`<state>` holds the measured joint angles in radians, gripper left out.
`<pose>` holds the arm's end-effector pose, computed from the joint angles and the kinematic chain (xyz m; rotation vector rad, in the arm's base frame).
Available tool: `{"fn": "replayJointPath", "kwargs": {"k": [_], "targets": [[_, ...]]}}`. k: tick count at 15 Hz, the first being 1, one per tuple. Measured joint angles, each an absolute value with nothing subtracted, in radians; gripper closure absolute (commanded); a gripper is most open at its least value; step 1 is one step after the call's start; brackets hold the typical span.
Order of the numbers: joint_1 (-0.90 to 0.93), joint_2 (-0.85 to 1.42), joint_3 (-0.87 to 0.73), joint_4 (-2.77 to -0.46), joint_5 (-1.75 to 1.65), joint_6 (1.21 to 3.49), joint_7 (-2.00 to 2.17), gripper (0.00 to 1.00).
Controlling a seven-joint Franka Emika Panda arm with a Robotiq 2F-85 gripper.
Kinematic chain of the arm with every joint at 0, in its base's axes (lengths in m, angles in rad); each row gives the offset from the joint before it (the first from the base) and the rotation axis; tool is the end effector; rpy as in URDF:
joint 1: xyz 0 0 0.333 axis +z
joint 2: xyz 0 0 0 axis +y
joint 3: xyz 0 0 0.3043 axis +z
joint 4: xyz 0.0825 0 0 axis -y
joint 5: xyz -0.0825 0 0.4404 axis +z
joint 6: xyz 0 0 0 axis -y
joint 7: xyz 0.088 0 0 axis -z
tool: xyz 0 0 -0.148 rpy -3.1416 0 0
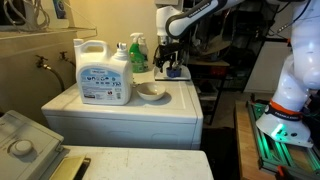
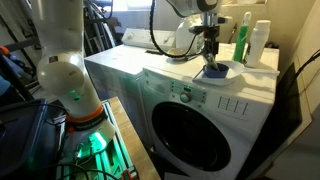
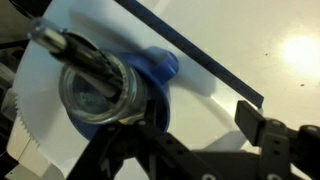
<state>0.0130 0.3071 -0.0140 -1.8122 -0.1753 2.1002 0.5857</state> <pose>0.6753 -0.0149 0.2904 2.8964 -0.7333 0.0392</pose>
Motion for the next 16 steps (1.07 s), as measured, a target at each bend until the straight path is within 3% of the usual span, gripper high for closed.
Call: {"fn": "replayJointPath", "kwargs": {"k": [2,5,9,12,16], "targets": [[0.018,0.324,-0.019,-1.802,-0.174,2.102,0.601,0.28],[0.022,0.349,-0.027,-1.785,-0.174,2.102,0.614,0.33],[0.023,0.376,-0.040,-1.767,-0.171,2.102,0.620,0.74],[0.023,0.388,-0.047,-1.753,-0.153,2.102,0.620,0.95],[0.023,0.390,-0.047,-1.746,-0.110,2.102,0.603,0.96]]}}
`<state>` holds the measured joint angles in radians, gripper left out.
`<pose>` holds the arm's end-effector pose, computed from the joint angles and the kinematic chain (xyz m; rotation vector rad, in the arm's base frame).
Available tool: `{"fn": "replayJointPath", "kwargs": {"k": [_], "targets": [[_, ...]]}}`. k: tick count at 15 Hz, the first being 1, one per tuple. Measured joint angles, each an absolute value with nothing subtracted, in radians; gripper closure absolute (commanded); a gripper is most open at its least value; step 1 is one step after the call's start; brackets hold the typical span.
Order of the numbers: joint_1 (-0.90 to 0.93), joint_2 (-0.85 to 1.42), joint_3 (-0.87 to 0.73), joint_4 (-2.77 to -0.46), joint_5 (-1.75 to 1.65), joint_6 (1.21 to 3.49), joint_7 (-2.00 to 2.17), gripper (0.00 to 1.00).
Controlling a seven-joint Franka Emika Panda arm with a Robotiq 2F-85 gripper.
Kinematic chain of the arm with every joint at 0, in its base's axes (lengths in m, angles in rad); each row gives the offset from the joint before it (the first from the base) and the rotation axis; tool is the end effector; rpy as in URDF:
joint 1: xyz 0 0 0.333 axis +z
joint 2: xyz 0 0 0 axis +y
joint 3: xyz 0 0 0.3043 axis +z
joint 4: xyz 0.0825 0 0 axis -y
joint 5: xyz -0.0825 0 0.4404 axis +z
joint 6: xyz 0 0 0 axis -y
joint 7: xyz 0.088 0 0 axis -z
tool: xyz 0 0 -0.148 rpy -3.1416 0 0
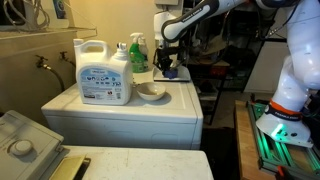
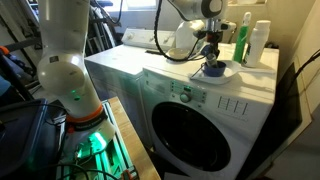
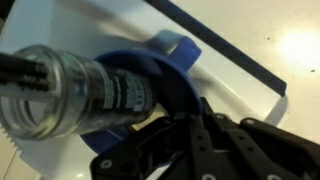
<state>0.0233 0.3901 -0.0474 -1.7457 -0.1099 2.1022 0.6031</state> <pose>0.6911 -0.0245 0.2669 2.9042 -0.8455 -0.0002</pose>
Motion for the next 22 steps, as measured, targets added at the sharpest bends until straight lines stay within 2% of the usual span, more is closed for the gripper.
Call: {"fn": "replayJointPath", "kwargs": {"k": [2,12,22], "targets": [[0.025,0.390,-0.046,-1.743,-0.091,2.102,0.587,0.94],[0.117,0.317,-0.038,-1.742,-0.148,2.102,0.544,0.95],[0.196,0.119,0.106,-1.973,-0.173,2.102,0.336,0.95]]}}
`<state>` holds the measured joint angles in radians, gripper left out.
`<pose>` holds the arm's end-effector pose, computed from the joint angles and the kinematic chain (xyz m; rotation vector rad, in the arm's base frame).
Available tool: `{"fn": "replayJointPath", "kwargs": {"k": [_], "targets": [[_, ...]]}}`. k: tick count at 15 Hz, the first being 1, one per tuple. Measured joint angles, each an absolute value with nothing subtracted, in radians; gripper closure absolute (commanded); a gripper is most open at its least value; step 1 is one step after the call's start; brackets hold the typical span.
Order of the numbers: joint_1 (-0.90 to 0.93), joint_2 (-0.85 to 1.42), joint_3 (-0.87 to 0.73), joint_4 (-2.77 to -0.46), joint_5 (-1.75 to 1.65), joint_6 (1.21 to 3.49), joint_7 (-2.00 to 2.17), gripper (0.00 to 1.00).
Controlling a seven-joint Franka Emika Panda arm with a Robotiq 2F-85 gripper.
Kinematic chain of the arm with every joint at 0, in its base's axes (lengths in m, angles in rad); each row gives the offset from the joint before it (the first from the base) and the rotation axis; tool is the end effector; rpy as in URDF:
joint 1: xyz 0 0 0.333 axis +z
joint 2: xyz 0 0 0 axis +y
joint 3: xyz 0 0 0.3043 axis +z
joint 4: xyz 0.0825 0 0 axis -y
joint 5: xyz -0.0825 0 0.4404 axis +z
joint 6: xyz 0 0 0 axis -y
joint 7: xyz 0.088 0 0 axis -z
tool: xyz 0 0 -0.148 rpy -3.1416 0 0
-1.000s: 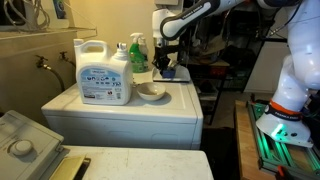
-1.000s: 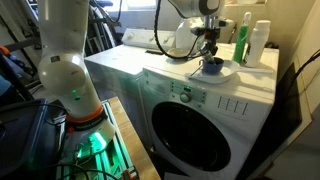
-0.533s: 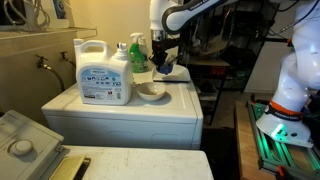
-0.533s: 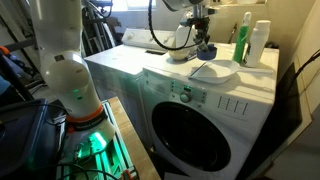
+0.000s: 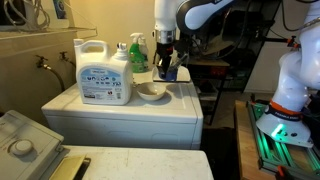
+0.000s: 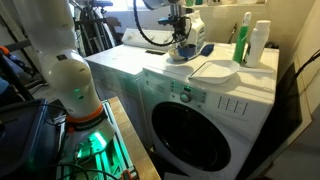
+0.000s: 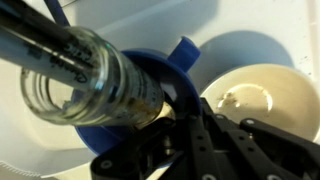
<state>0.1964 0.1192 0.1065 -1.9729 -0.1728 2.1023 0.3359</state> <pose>0.6069 0.1742 0.3318 3.0132 0.0800 0.0811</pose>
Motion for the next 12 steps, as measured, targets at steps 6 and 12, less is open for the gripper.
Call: {"fn": "replayJointPath", "kwargs": {"k": [6,12], "targets": [[0.204,0.056,0.187,-2.018,-0.025,2.097,0.071,0.95],[0.224,0.057,0.222,-2.024,0.000,2.135,-0.021,0.95]]}}
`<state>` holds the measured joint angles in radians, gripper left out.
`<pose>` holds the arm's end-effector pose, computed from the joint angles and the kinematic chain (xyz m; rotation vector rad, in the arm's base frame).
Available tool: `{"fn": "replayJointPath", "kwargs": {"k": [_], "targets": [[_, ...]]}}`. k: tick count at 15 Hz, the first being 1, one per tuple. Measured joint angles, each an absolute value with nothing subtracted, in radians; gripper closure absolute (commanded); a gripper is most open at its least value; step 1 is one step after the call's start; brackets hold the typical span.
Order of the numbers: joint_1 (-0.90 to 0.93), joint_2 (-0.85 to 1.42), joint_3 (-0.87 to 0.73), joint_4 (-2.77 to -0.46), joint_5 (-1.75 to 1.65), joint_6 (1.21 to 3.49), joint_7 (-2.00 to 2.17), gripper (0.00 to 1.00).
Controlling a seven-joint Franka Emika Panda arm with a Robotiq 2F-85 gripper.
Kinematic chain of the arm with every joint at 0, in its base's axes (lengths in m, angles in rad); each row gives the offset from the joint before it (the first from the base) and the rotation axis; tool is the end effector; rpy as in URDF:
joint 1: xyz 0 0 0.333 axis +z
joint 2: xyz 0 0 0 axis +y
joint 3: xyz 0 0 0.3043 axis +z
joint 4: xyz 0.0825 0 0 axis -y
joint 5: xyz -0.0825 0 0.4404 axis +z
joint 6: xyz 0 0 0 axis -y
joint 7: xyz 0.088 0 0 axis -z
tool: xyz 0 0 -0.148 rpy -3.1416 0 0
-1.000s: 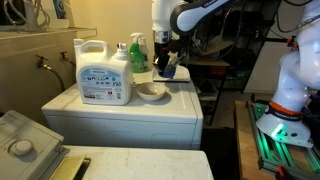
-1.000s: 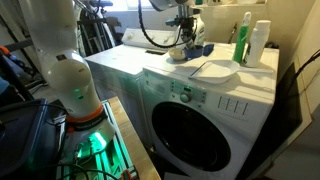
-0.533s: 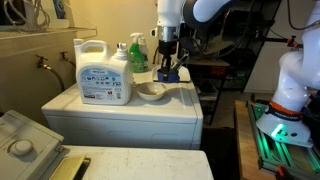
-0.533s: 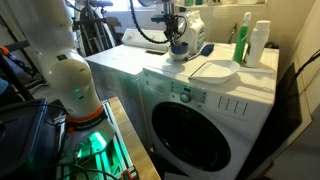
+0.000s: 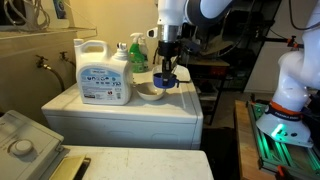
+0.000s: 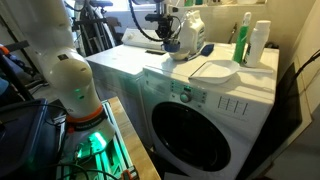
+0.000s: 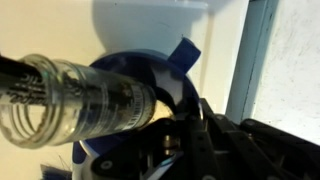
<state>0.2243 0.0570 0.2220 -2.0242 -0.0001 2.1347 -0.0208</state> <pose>0.5595 0.2673 0.3467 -3.0324 -0.7204 -0.0796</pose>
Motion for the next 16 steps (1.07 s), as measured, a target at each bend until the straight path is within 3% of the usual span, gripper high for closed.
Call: {"fn": "replayJointPath", "kwargs": {"k": [13,14,16], "targets": [[0.241,0.168,0.230,-2.013,-0.177,2.364,-0.031,0.94],[0.241,0.174,0.228,-2.012,-0.194,2.365,-0.030,0.69],[0.241,0.184,0.222,-2.011,-0.229,2.365,-0.026,0.64]]}}
